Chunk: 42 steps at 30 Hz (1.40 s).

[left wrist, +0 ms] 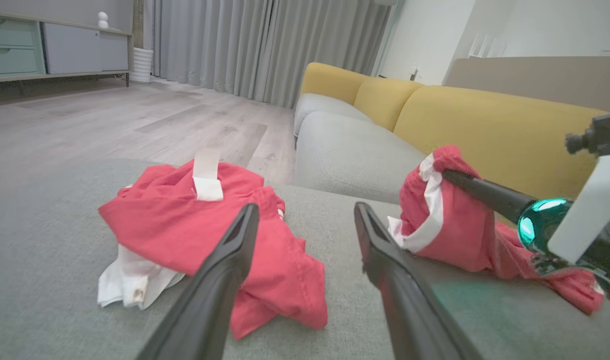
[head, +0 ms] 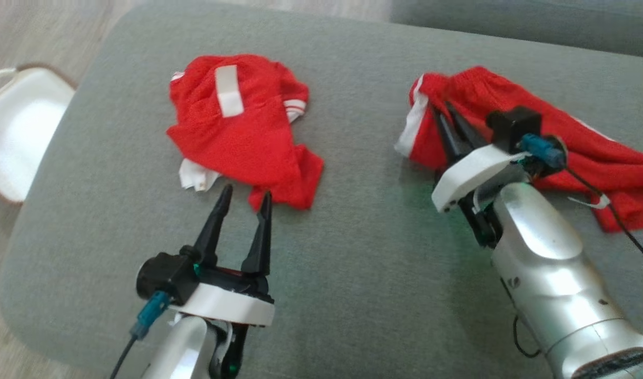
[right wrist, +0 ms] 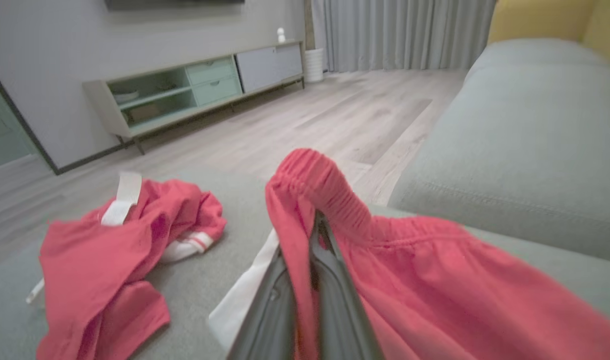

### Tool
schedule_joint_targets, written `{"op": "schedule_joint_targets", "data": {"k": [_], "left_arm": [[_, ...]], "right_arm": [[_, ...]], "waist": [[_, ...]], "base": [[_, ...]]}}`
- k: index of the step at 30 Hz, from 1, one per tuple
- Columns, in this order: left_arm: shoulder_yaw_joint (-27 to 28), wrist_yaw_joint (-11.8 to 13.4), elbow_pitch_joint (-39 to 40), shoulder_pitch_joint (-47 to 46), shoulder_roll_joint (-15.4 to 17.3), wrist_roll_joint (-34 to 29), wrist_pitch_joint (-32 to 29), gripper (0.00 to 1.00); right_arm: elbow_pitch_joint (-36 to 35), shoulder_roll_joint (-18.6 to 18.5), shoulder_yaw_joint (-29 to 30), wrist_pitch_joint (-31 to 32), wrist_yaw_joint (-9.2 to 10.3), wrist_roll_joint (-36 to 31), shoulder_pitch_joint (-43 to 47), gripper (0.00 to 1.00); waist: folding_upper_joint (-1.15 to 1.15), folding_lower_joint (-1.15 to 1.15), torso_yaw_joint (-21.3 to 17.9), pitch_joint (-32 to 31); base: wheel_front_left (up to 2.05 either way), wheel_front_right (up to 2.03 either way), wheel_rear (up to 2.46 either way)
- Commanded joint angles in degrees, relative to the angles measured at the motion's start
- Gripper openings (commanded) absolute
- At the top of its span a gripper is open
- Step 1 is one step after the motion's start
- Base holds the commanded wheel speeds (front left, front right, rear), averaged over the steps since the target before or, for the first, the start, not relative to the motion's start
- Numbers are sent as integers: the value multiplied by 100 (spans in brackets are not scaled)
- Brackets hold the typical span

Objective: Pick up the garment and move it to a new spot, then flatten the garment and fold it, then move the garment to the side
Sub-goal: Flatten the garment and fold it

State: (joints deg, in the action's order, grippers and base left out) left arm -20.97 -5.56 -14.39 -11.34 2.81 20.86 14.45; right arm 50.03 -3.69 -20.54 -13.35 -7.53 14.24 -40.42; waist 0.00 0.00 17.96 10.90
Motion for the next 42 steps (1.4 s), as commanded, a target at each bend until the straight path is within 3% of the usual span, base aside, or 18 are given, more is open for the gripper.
{"op": "schedule_joint_targets", "data": {"k": [1,4,7,16,21,24,28,32,36,42], "left_arm": [[271,-15,182,-73,7,-67,55,100],[358,-27,190,-22,7,-117,55,100],[471,-47,208,49,7,-195,55,100],[747,-101,264,350,8,-297,55,100],[767,-126,304,413,8,-333,55,100],[725,-136,326,417,8,-315,55,100],[600,-148,325,374,8,-261,55,100],[454,-157,288,246,8,-207,55,100],[331,-162,229,93,8,-156,55,100],[138,-144,178,-79,7,-34,55,100]], "right_arm": [[-385,79,67,-122,4,-71,-67,0],[-752,50,304,-153,4,-185,38,0],[-1645,-67,724,-161,4,-350,292,0],[-3721,-689,1964,-161,4,-785,1067,0],[-4516,-1170,2586,187,4,-926,1177,0],[-4931,-1443,2596,527,4,-976,1271,0],[-5129,-1753,2086,1021,4,-865,1371,0],[-4732,-1987,1083,1378,4,-532,1344,0],[-3814,-2085,-197,1469,4,-101,1084,0],[-1786,-1744,-1633,1136,4,363,309,0]], "waist": [[0,0,-270,-173],[0,0,-449,-259],[0,0,-712,-400],[0,0,-1366,-859],[0,0,-1507,-938],[0,0,-1497,-923],[0,0,-1348,-794],[0,0,-1046,-577],[0,0,-669,-357],[0,0,-57,-59]], "base": [[0,0,0],[0,0,0],[0,0,0],[0,0,0],[0,0,0],[0,0,0],[0,0,0],[0,0,0],[0,0,0],[0,0,0]]}}
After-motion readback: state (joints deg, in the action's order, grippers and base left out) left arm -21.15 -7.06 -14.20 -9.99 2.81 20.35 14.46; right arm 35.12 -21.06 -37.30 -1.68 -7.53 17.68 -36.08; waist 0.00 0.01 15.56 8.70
